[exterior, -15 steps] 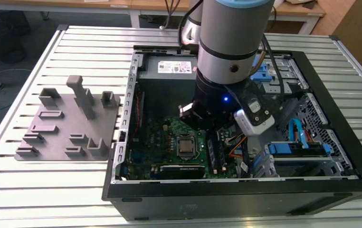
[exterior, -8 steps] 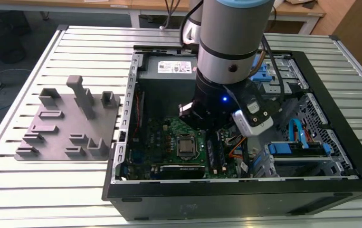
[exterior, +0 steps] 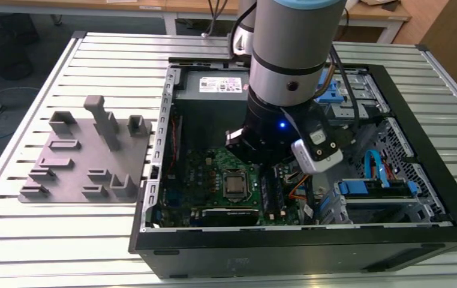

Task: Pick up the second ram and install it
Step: 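Insert the second ram into the second slot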

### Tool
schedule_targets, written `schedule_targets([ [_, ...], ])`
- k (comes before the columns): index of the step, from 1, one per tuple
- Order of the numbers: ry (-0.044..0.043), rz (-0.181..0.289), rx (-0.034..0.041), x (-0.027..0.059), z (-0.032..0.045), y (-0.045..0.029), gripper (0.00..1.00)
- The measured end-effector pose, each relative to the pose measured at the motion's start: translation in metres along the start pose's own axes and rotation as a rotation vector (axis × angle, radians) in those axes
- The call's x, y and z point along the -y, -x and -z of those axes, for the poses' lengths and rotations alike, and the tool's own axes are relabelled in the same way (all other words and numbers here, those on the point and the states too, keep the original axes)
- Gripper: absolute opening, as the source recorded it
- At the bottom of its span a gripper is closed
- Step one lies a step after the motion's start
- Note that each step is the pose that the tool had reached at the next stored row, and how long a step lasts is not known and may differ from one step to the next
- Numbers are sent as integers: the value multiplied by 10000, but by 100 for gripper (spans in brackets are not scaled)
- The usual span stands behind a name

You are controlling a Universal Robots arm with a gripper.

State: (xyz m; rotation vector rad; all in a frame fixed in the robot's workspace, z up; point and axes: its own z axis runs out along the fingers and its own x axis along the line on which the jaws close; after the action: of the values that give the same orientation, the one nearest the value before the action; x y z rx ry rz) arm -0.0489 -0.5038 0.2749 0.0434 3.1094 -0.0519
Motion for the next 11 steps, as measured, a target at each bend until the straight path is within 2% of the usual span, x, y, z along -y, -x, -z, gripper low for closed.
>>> schedule_targets([
  [11,-52,-624,-19,0,0,0,14],
])
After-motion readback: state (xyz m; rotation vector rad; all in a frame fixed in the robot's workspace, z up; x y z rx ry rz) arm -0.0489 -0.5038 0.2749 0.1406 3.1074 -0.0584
